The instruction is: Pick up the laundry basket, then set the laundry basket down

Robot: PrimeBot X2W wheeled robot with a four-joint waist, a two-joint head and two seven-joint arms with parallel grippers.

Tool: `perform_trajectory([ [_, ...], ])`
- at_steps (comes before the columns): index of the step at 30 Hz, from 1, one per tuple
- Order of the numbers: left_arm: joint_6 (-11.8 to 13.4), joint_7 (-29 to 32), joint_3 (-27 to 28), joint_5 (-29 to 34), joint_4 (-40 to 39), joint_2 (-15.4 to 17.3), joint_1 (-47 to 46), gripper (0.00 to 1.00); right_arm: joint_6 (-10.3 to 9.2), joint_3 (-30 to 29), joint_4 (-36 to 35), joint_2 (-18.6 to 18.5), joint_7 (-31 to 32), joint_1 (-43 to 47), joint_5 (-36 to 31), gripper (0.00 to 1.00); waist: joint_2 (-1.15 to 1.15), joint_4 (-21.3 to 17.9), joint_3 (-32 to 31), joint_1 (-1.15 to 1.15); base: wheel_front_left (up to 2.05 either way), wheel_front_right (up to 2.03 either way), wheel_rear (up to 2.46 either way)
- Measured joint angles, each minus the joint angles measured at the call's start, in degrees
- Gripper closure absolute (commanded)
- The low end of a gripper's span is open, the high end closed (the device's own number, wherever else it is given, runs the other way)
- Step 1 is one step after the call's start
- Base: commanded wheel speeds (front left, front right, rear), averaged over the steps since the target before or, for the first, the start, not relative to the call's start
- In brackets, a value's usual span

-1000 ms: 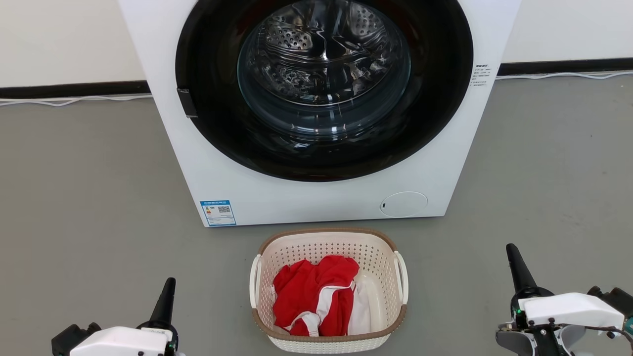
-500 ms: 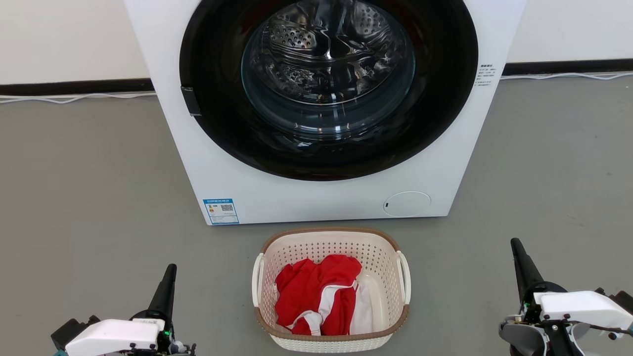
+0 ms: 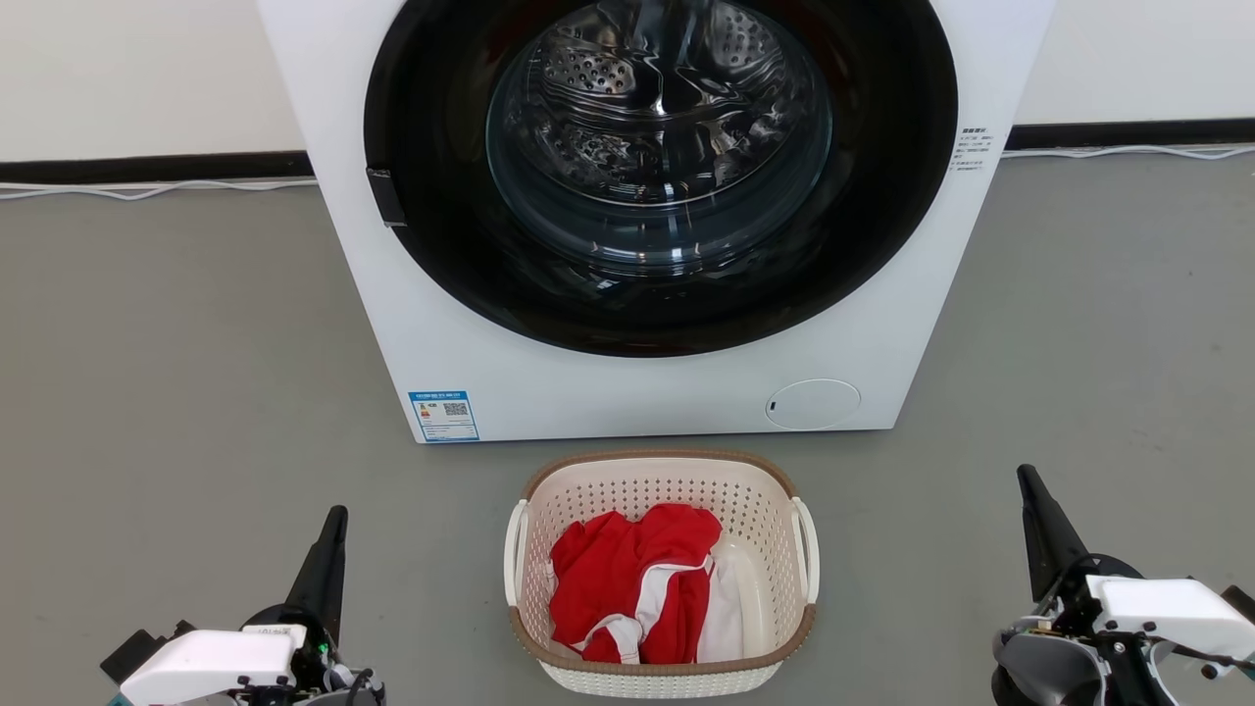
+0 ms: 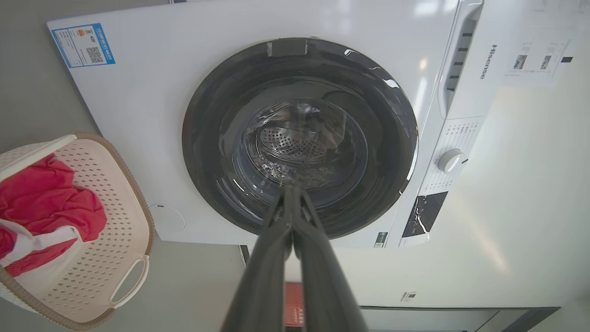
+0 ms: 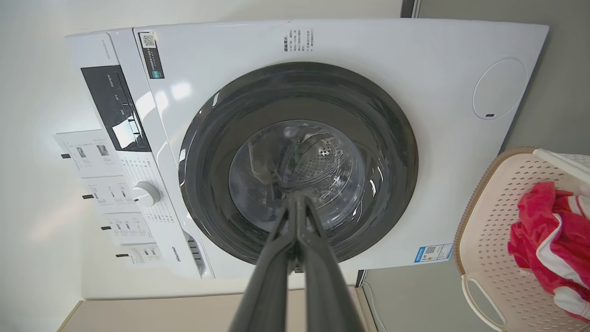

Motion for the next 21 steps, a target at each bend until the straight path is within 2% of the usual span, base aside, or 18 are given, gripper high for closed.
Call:
perform_trajectory([
  [21, -0.3, 0.1, 0.1, -0.6, -0.2, 0.0, 0.0, 1.0, 0.0, 0.0, -0.2, 0.0, 0.0, 0.6, 0.4, 1.0, 0.0, 0.0, 0.0, 0.0, 0.0, 0.0, 0.0],
])
